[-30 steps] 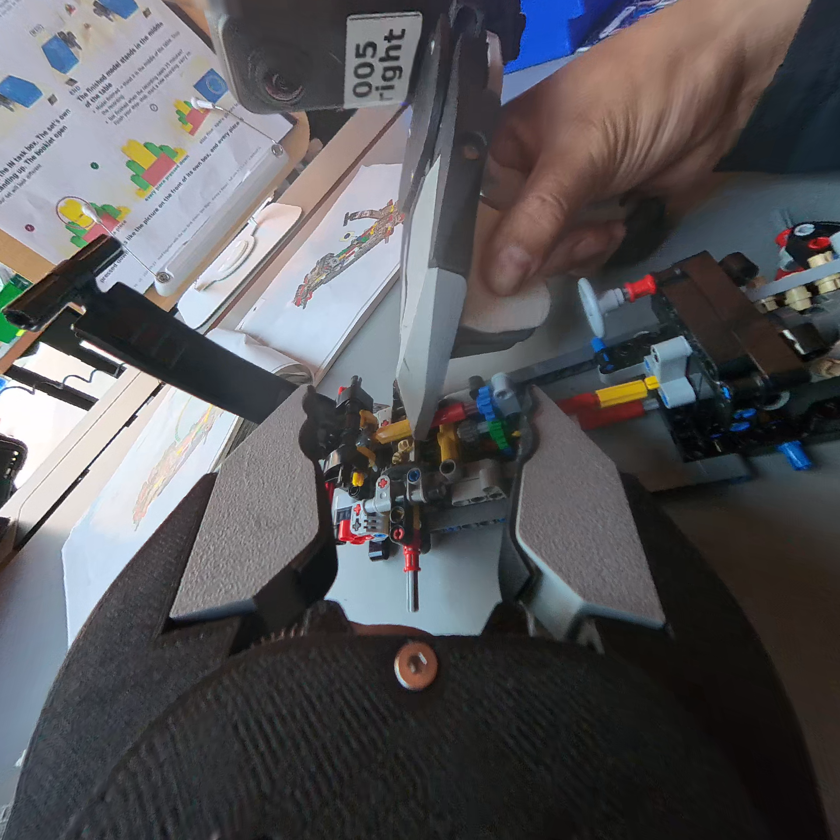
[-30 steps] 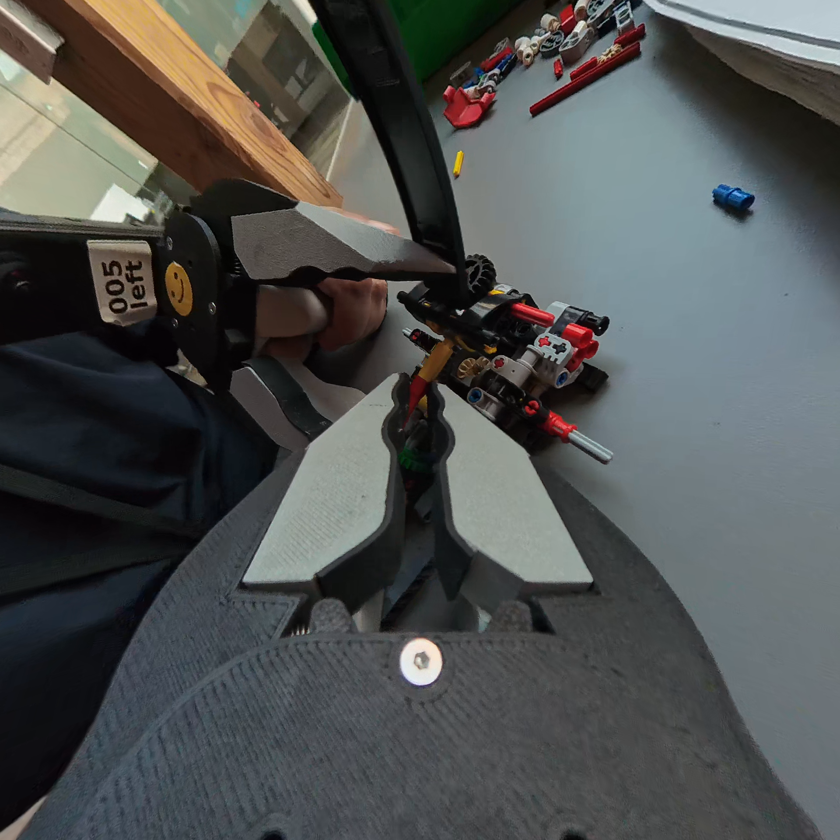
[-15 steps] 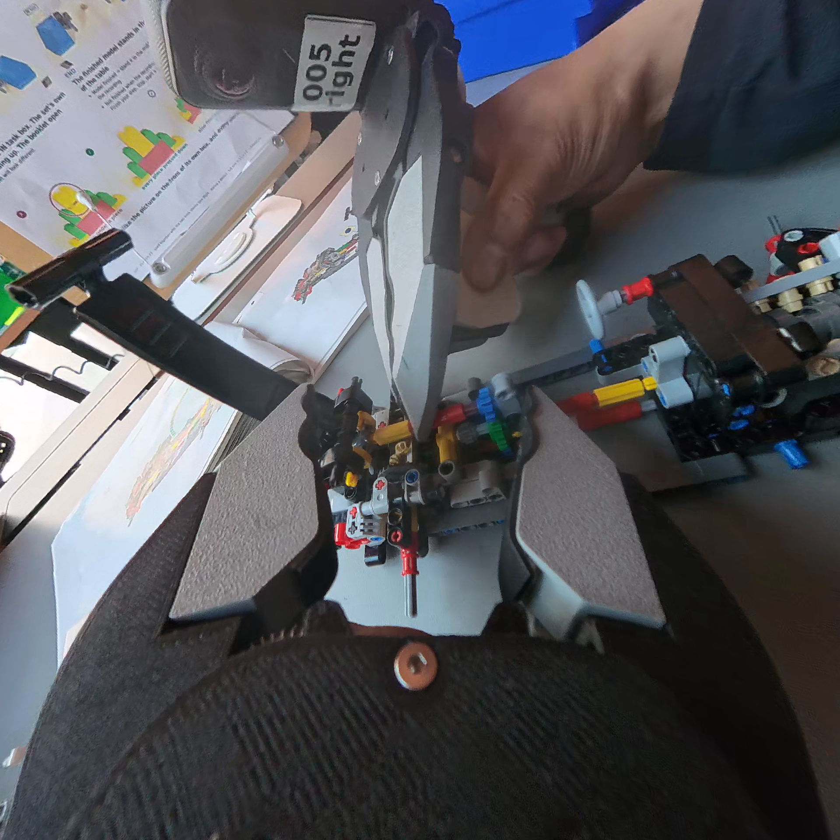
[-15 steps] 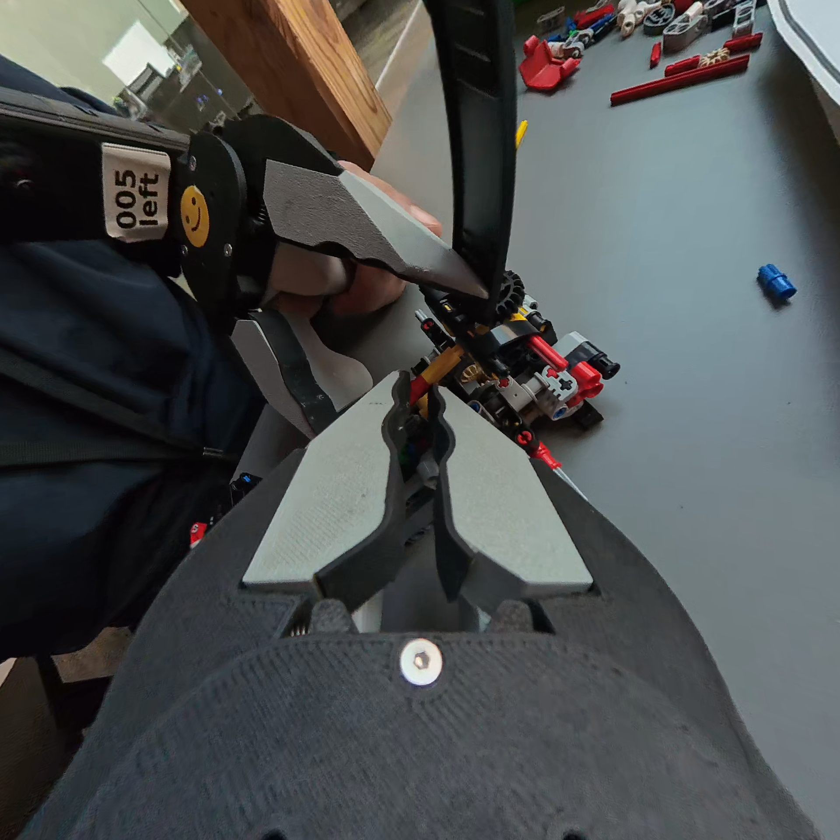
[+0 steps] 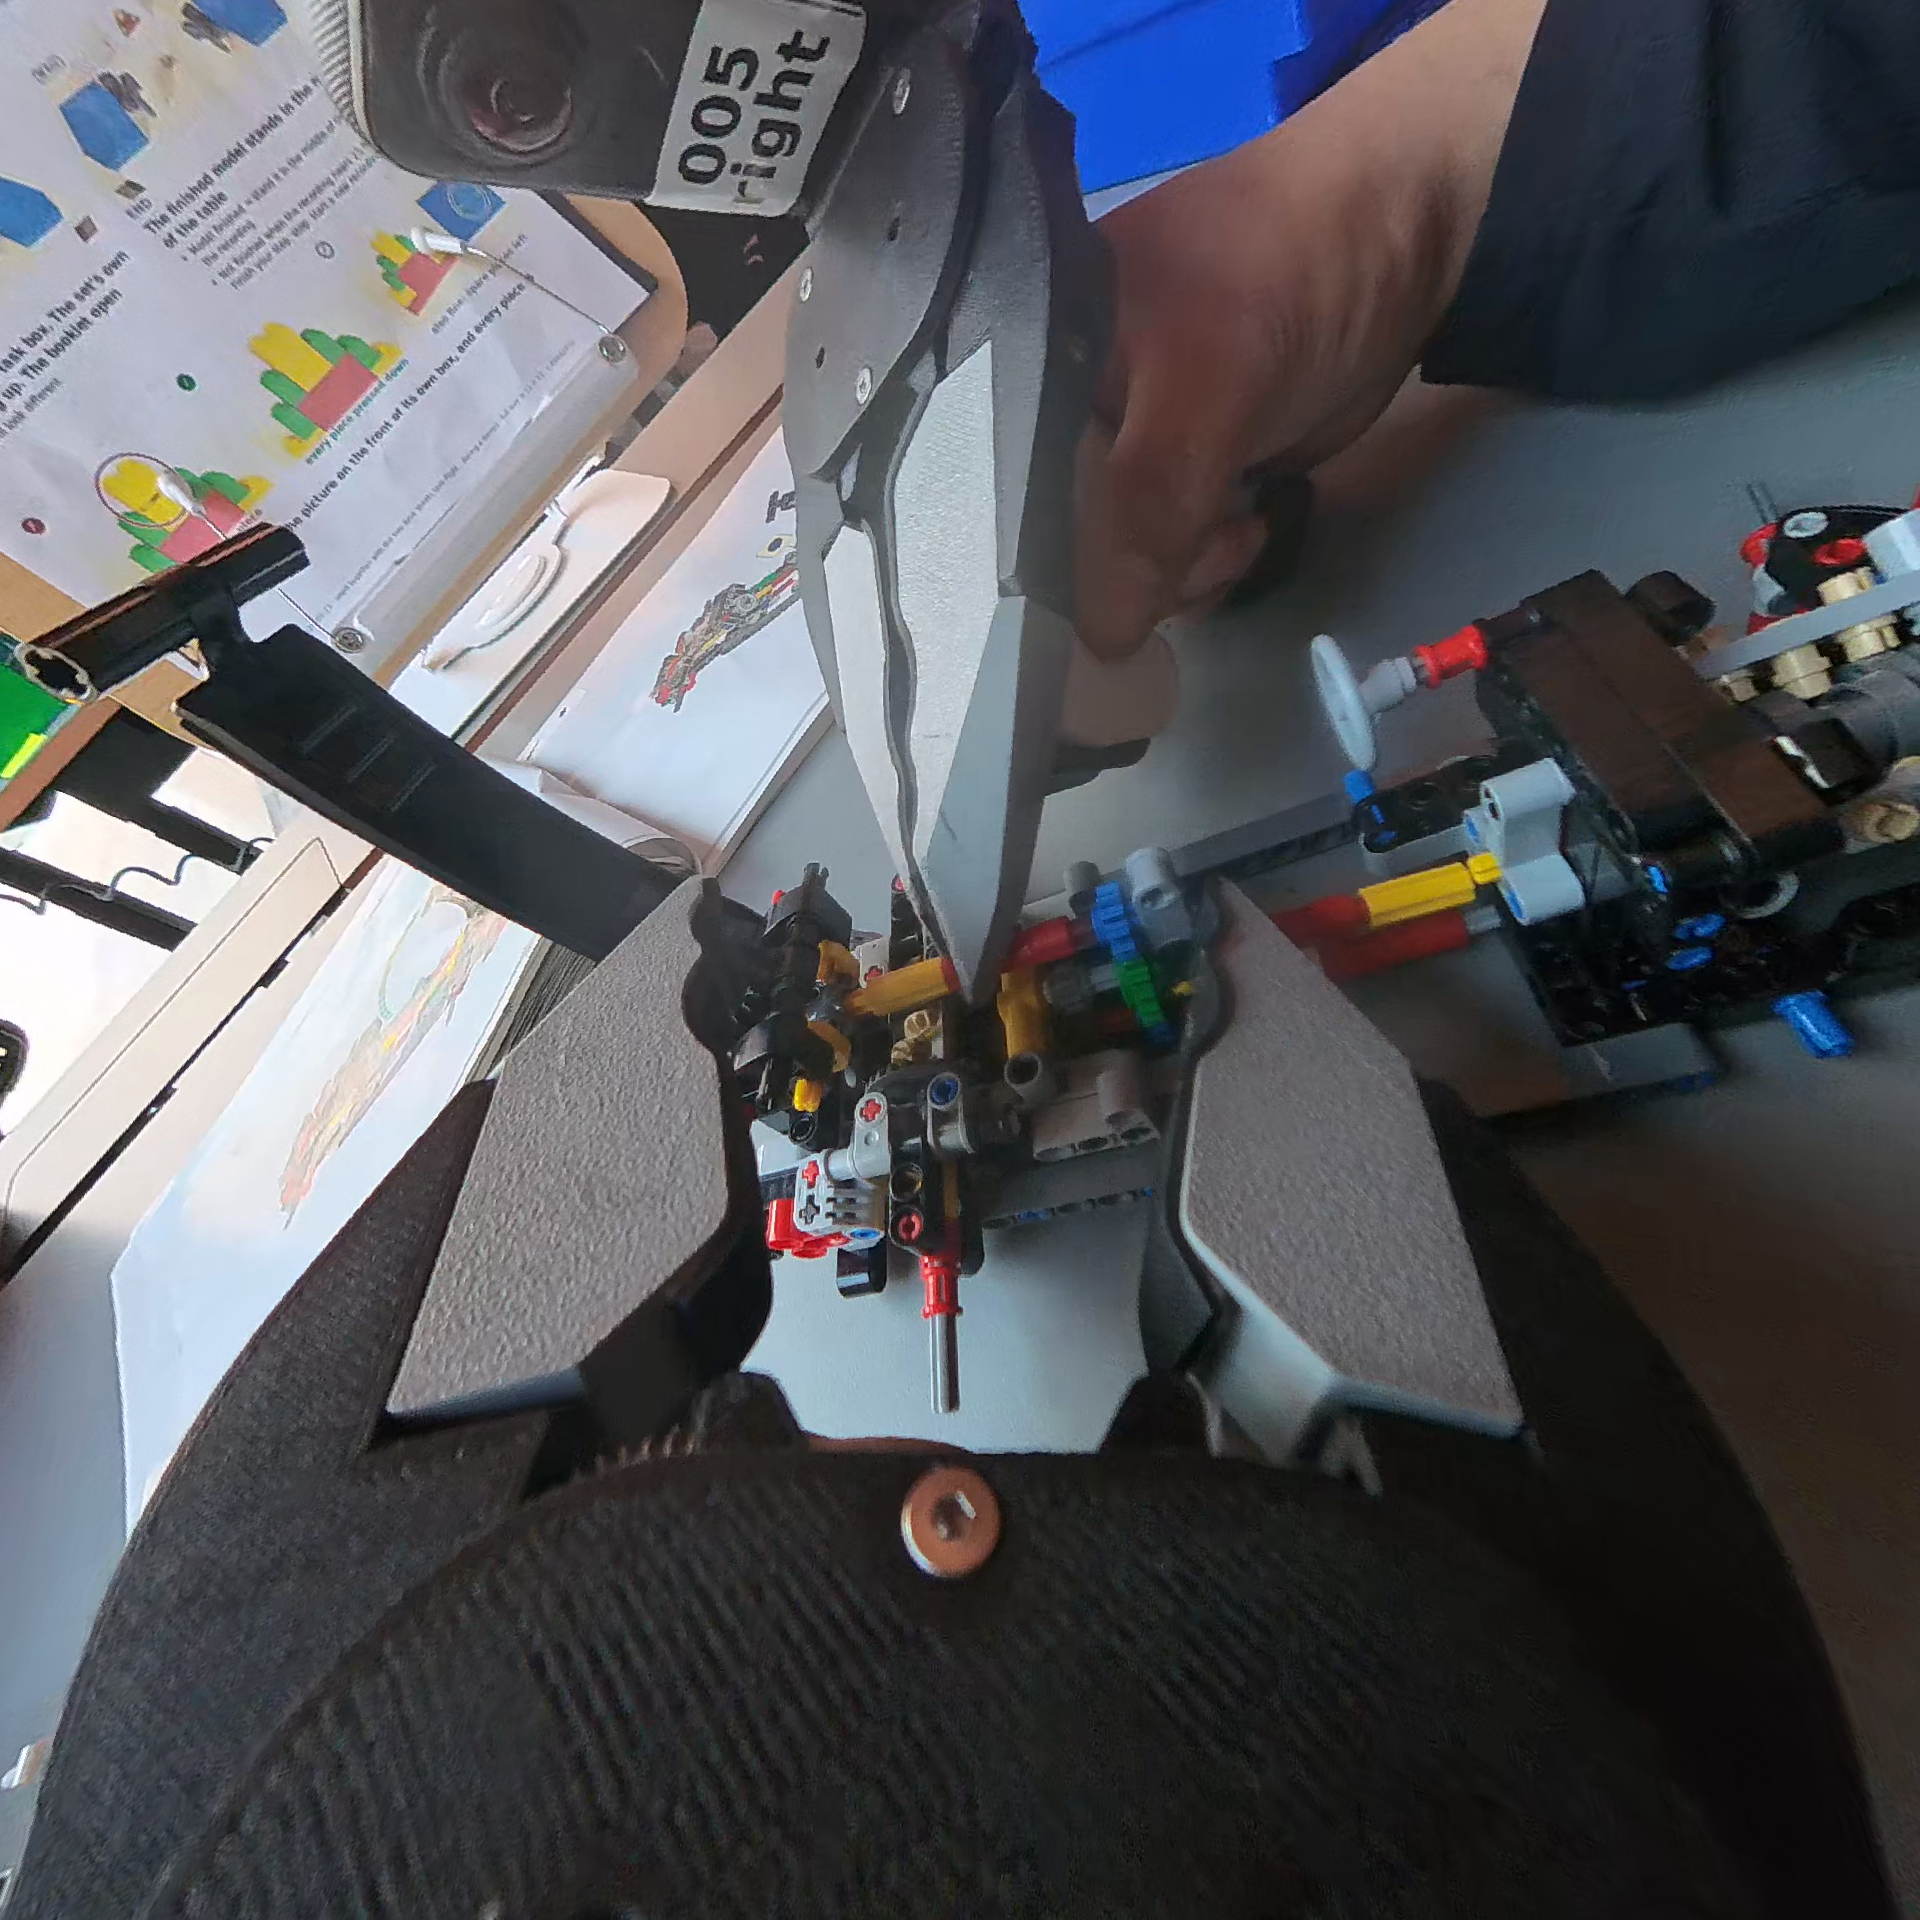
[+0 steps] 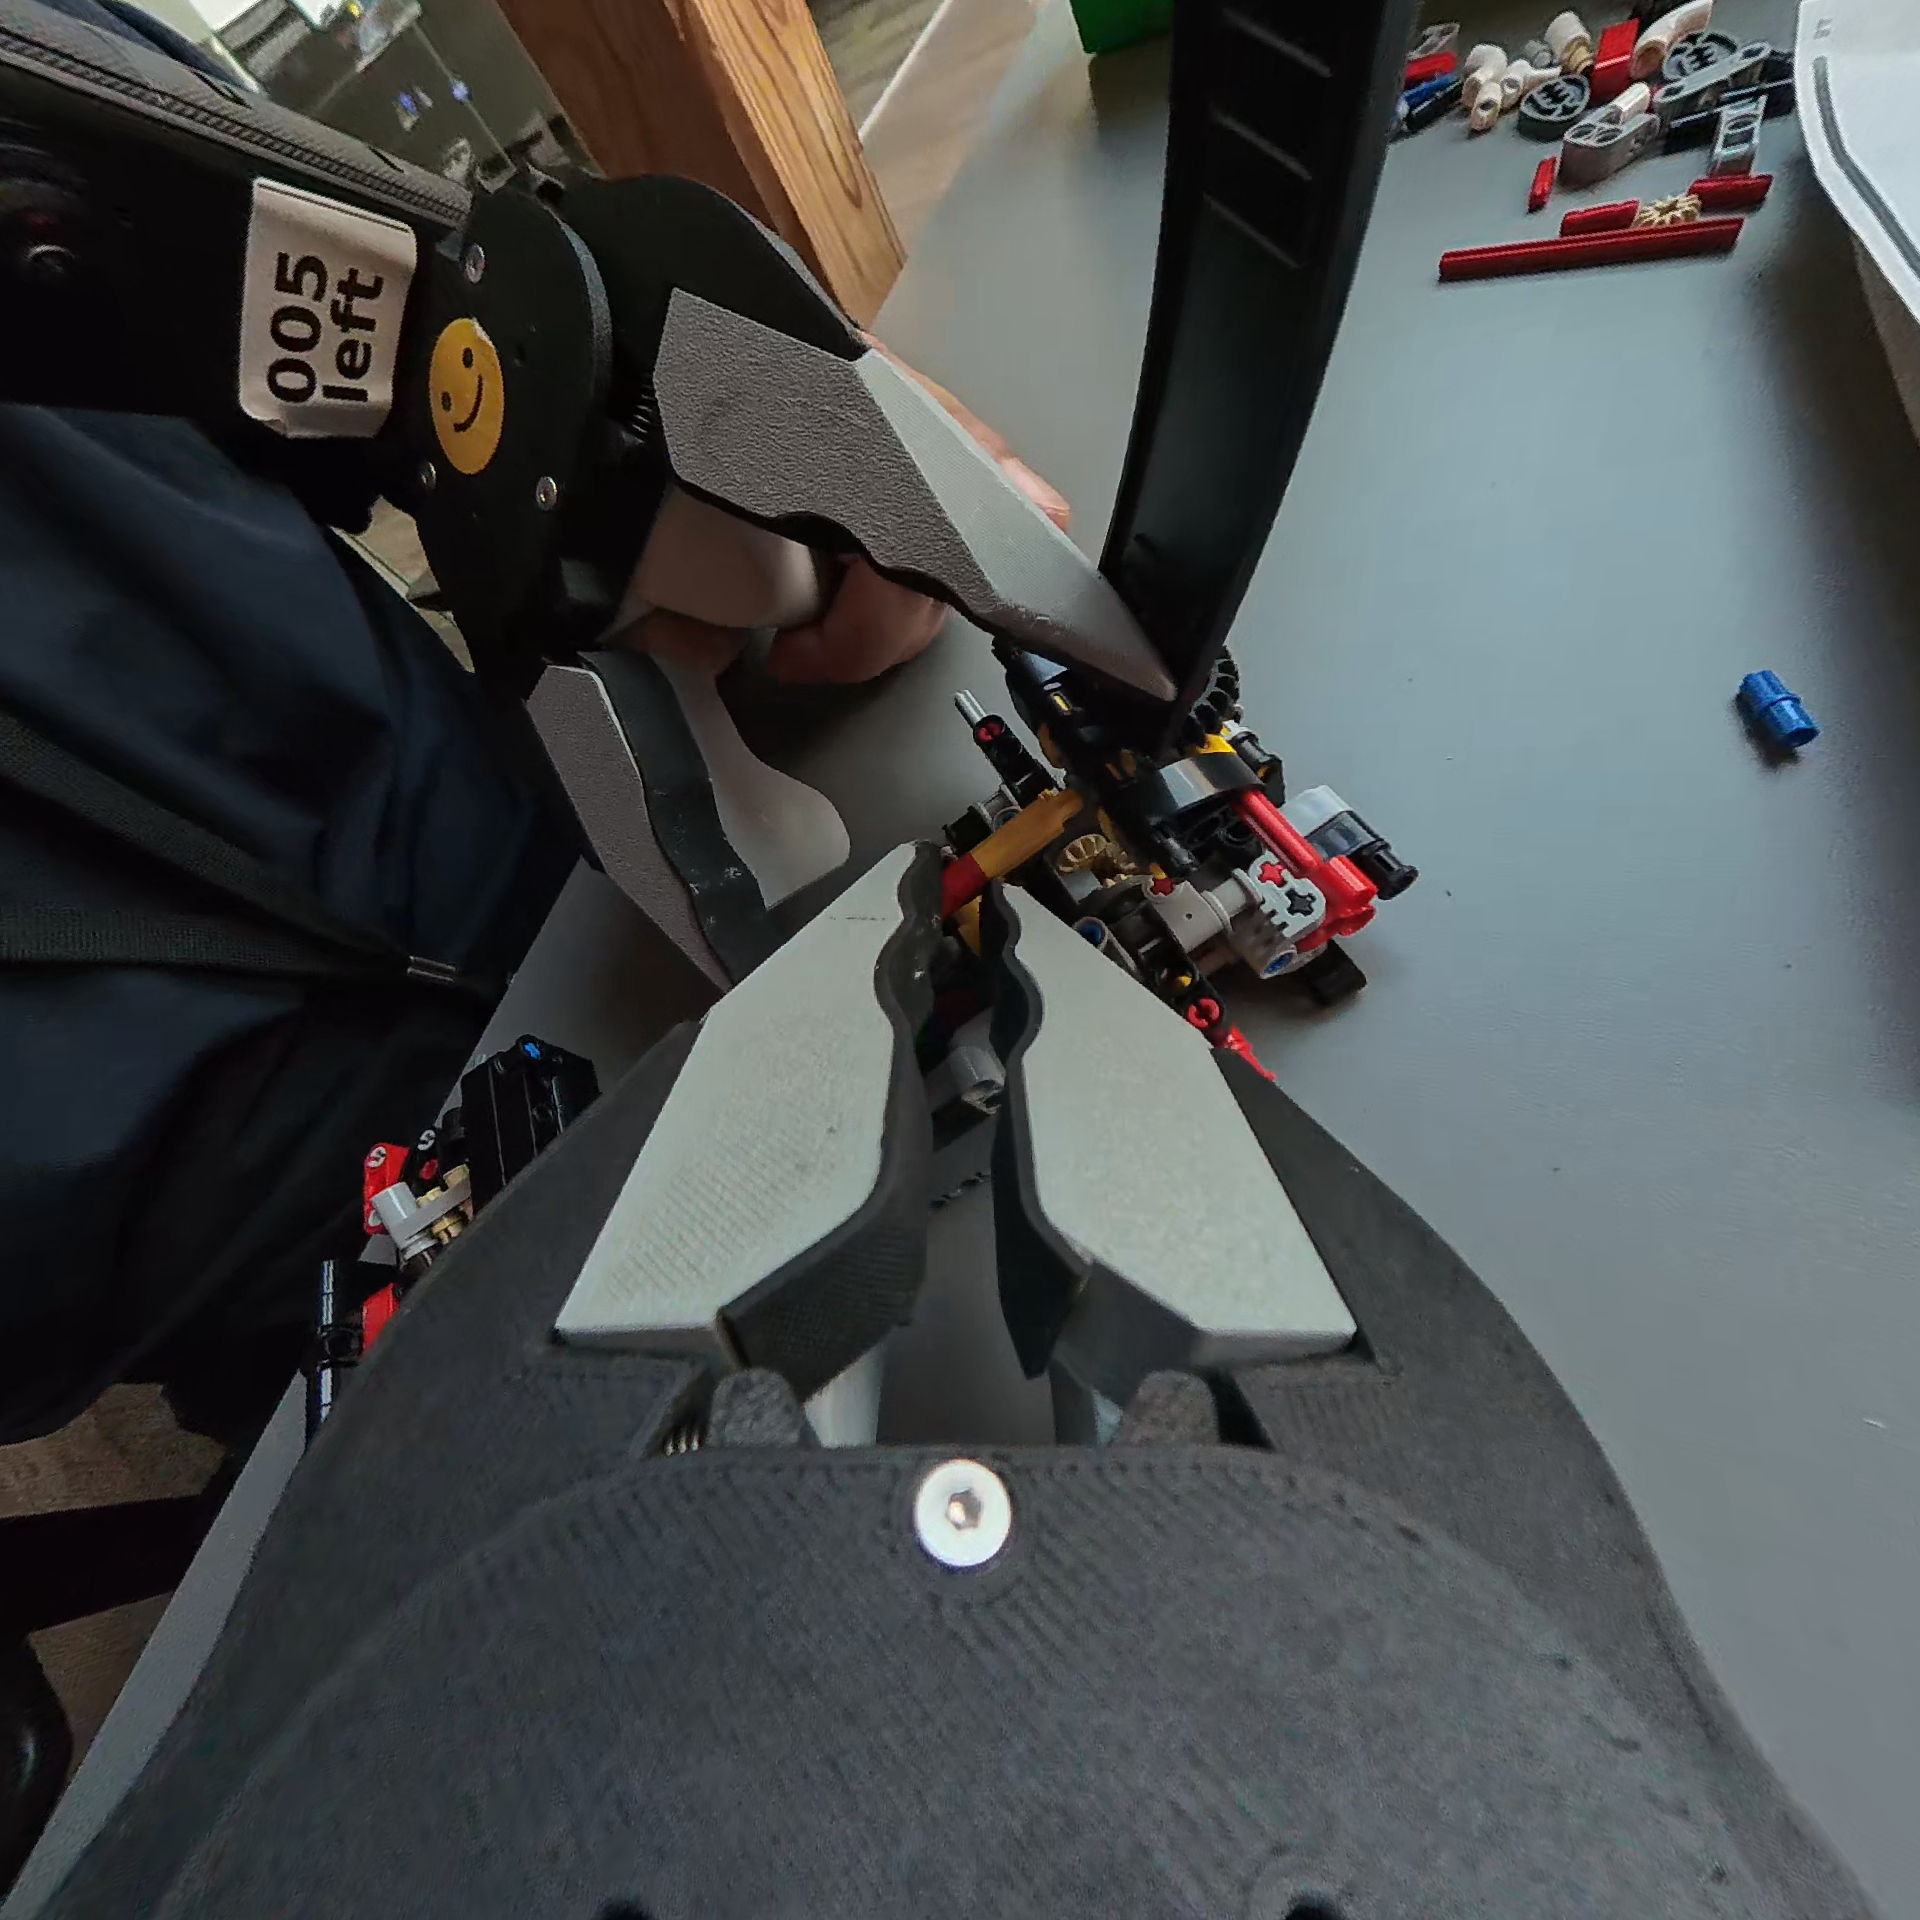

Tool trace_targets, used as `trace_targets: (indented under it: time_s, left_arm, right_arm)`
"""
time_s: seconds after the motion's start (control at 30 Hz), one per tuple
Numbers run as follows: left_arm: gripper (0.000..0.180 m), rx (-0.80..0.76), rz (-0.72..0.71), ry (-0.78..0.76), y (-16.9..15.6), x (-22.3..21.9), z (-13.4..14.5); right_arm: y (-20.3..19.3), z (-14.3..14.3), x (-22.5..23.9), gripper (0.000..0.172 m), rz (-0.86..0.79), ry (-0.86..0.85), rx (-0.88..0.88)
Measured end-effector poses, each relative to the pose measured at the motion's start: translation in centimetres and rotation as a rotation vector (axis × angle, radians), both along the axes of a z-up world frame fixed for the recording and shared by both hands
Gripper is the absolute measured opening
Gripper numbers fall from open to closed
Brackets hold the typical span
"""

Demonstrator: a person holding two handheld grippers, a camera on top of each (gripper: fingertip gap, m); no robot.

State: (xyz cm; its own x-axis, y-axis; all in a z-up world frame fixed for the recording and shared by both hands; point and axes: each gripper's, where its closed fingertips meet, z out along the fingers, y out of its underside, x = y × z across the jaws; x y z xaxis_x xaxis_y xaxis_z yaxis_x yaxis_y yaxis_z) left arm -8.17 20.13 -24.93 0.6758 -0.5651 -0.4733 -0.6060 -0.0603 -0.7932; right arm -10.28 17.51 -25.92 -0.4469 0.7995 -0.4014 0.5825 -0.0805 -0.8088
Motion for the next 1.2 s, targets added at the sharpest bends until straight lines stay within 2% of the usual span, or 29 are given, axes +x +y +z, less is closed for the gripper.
trace_targets:
  time_s: [0.27,0.43,0.7,1.0,1.1,1.2]
  left_arm:
    - [0.087,0.006,0.006,0.003,0.0,-0.1,0.1]
    - [0.085,0.008,0.020,0.005,-0.1,-0.3,0.1]
    - [0.084,0.052,0.029,0.021,-0.9,-0.4,0.6]
    - [0.092,0.030,0.027,-0.131,-3.2,-1.4,2.9]
    - [0.091,-0.007,0.007,-0.223,-2.7,-2.8,4.5]
    - [0.087,-0.081,0.015,-0.320,-0.8,-5.3,5.7]
  right_arm:
    - [0.1,0.0,-0.1,0.007,-0.009,0.002,-0.002]
    - [0.7,0.1,-0.3,0.016,-0.028,-0.072,-0.170]
    - [2.6,2.4,-0.1,0.020,-0.110,0.057,-0.269]
    - [4.0,4.5,0.6,0.029,-0.215,0.184,-0.181]
    - [4.0,5.7,1.1,0.029,-0.238,0.227,-0.199]
    - [4.2,6.8,2.1,0.027,-0.278,0.272,-0.210]
